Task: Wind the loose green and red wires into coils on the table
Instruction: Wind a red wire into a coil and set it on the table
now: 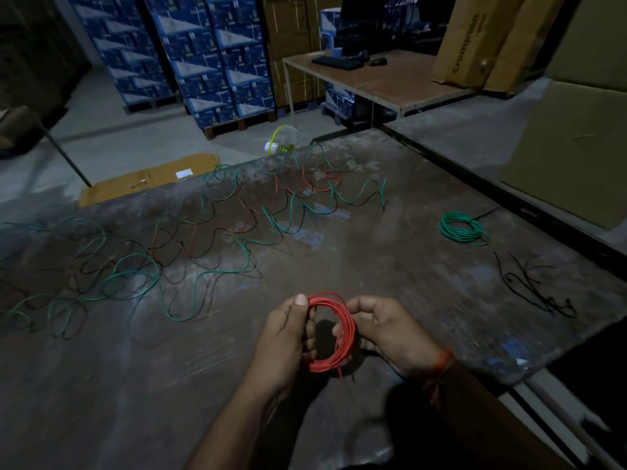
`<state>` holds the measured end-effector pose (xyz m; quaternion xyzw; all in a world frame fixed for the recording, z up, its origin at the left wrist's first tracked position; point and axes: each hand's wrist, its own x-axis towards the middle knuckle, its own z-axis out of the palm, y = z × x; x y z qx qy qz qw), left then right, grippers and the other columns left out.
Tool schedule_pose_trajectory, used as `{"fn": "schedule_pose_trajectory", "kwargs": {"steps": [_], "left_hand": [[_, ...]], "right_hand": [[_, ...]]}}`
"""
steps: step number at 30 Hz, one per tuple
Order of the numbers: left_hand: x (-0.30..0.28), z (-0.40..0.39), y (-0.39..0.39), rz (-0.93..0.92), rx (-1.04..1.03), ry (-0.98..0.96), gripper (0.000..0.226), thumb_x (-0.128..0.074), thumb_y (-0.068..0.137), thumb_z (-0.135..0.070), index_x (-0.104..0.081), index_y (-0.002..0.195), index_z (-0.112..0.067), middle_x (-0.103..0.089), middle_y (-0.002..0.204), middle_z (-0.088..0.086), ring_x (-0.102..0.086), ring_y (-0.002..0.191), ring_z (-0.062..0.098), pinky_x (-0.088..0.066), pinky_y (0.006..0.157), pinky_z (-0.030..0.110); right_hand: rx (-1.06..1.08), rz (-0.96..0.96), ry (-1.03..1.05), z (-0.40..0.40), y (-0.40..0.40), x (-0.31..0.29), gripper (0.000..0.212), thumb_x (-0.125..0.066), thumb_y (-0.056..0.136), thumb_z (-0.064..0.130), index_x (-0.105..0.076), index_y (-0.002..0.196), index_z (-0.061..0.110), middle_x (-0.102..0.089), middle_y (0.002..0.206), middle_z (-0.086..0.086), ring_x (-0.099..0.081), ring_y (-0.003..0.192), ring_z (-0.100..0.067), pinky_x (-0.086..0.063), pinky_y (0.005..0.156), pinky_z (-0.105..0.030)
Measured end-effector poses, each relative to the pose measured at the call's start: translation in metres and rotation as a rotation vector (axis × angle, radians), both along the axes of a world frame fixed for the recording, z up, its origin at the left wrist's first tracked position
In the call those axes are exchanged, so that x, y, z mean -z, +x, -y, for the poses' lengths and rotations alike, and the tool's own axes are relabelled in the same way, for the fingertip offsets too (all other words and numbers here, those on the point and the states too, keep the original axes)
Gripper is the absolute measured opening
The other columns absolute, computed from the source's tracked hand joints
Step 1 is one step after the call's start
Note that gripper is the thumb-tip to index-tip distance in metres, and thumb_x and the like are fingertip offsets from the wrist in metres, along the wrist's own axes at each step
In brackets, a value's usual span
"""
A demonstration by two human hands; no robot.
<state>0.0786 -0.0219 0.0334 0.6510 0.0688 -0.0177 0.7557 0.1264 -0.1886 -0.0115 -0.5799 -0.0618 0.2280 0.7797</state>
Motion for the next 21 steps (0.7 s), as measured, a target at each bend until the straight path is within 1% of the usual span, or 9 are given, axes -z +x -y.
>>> {"fn": "schedule_pose_trajectory", "kwargs": {"steps": [2, 4, 6, 9, 11, 15, 18, 20, 21], "left_hand": [[0.0, 0.0, -0.002, -0.033, 0.033, -0.028, 0.032, -0.036, 0.107, -0.027, -0.044, 0.081, -0.011, -0.029, 0.054, -0.003, -0.021, 0.044, 0.008, -0.017, 0.045, 0.02], [0.002, 0.004, -0.005, -0.069, 0.082, -0.054, 0.032, -0.037, 0.107, -0.027, -0.045, 0.08, -0.013, -0.027, 0.056, -0.003, -0.019, 0.045, 0.007, -0.017, 0.045, 0.018], [0.005, 0.007, -0.008, -0.086, 0.11, -0.077, 0.032, -0.039, 0.106, -0.028, -0.046, 0.078, -0.015, -0.026, 0.057, -0.002, -0.018, 0.046, 0.008, -0.016, 0.045, 0.019], [0.006, 0.006, -0.009, -0.056, 0.066, -0.017, 0.033, -0.039, 0.106, -0.028, -0.047, 0.079, -0.013, -0.032, 0.056, -0.001, -0.024, 0.044, 0.008, -0.02, 0.043, 0.018], [0.006, 0.002, -0.007, -0.028, 0.014, 0.043, 0.033, -0.038, 0.107, -0.027, -0.048, 0.08, -0.01, -0.038, 0.054, -0.002, -0.03, 0.042, 0.008, -0.026, 0.041, 0.016], [0.013, 0.003, -0.005, -0.004, -0.081, 0.094, 0.038, -0.036, 0.108, -0.024, -0.049, 0.075, -0.011, -0.042, 0.05, -0.006, -0.036, 0.04, 0.003, -0.029, 0.04, 0.015], [0.025, 0.001, 0.0, 0.037, -0.148, 0.203, 0.038, -0.037, 0.108, -0.027, -0.049, 0.074, -0.013, -0.04, 0.052, -0.009, -0.033, 0.044, 0.004, -0.027, 0.044, 0.02], [0.028, -0.003, 0.004, 0.06, -0.187, 0.278, 0.041, -0.037, 0.108, -0.029, -0.049, 0.072, -0.016, -0.042, 0.053, -0.01, -0.036, 0.047, 0.006, -0.029, 0.048, 0.025], [0.03, -0.005, 0.005, 0.062, -0.207, 0.29, 0.042, -0.037, 0.108, -0.029, -0.05, 0.07, -0.017, -0.044, 0.053, -0.009, -0.039, 0.048, 0.008, -0.031, 0.05, 0.027]], "right_hand": [[0.038, -0.041, 0.085, -0.001, 0.0, 0.004, 0.018, -0.064, 0.087, 0.006, -0.063, 0.101, -0.005, -0.073, 0.081, -0.015, -0.069, 0.065, -0.017, -0.058, 0.065, -0.025], [0.142, 0.043, 0.006, -0.003, 0.001, 0.01, 0.008, -0.064, 0.093, 0.004, -0.066, 0.098, -0.001, -0.073, 0.085, -0.018, -0.067, 0.072, -0.023, -0.056, 0.07, -0.029], [0.201, 0.112, -0.036, -0.004, 0.003, 0.013, 0.007, -0.063, 0.096, 0.003, -0.067, 0.099, -0.001, -0.073, 0.087, -0.02, -0.065, 0.076, -0.025, -0.054, 0.074, -0.032], [0.114, 0.093, 0.009, -0.003, 0.001, 0.012, 0.014, -0.068, 0.09, 0.017, -0.07, 0.099, 0.007, -0.071, 0.087, -0.021, -0.063, 0.071, -0.021, -0.053, 0.069, -0.03], [0.03, 0.022, 0.063, 0.0, 0.0, 0.012, 0.018, -0.068, 0.086, 0.018, -0.07, 0.103, 0.012, -0.069, 0.091, -0.021, -0.064, 0.07, -0.018, -0.054, 0.068, -0.028], [-0.075, 0.026, 0.074, -0.001, -0.006, 0.01, 0.024, -0.065, 0.095, 0.02, -0.067, 0.116, 0.008, -0.071, 0.091, -0.012, -0.067, 0.074, -0.014, -0.055, 0.069, -0.026], [-0.106, 0.009, 0.121, -0.007, -0.012, 0.007, 0.048, -0.064, 0.091, 0.024, -0.054, 0.137, 0.016, -0.066, 0.093, -0.01, -0.065, 0.081, -0.015, -0.054, 0.073, -0.028], [-0.165, 0.143, 0.097, -0.006, -0.015, 0.007, 0.078, -0.072, 0.083, 0.017, -0.033, 0.15, 0.026, -0.064, 0.097, -0.01, -0.063, 0.087, -0.019, -0.053, 0.077, -0.032], [-0.185, 0.251, 0.033, -0.007, -0.016, 0.009, 0.086, -0.076, 0.081, 0.015, -0.028, 0.15, 0.03, -0.064, 0.097, -0.008, -0.063, 0.088, -0.02, -0.052, 0.079, -0.036]]}}
